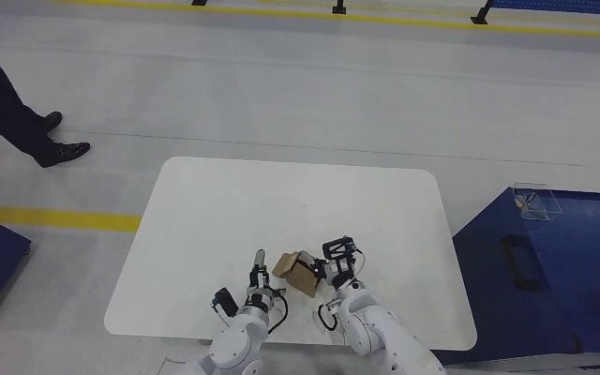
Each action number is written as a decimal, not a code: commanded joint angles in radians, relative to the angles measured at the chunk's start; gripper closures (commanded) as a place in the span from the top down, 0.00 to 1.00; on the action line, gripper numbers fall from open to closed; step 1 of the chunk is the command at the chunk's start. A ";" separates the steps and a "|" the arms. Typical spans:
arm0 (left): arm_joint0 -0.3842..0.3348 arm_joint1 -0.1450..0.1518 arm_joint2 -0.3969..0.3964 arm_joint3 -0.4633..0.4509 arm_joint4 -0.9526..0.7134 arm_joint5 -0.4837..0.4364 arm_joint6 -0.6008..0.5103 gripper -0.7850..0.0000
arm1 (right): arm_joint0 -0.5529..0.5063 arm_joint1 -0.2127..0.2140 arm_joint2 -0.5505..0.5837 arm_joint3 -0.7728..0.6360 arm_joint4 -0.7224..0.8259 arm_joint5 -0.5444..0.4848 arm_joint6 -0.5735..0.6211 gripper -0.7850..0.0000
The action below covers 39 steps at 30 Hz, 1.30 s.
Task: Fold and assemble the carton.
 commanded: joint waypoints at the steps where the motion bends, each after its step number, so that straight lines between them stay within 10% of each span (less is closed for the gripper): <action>1: -0.009 -0.017 0.001 0.036 -0.014 -0.066 -0.030 1.00 | 0.002 -0.005 -0.008 0.012 -0.026 0.024 -0.013 1.00; 21: -0.101 -0.146 0.003 0.347 -0.060 -0.234 -0.159 1.00 | 0.015 -0.036 -0.012 0.077 -0.045 0.016 0.000 1.00; 39: -0.026 -0.168 -0.107 0.275 0.140 -0.386 -0.228 1.00 | -0.004 -0.042 0.038 0.047 -0.077 -0.015 0.018 1.00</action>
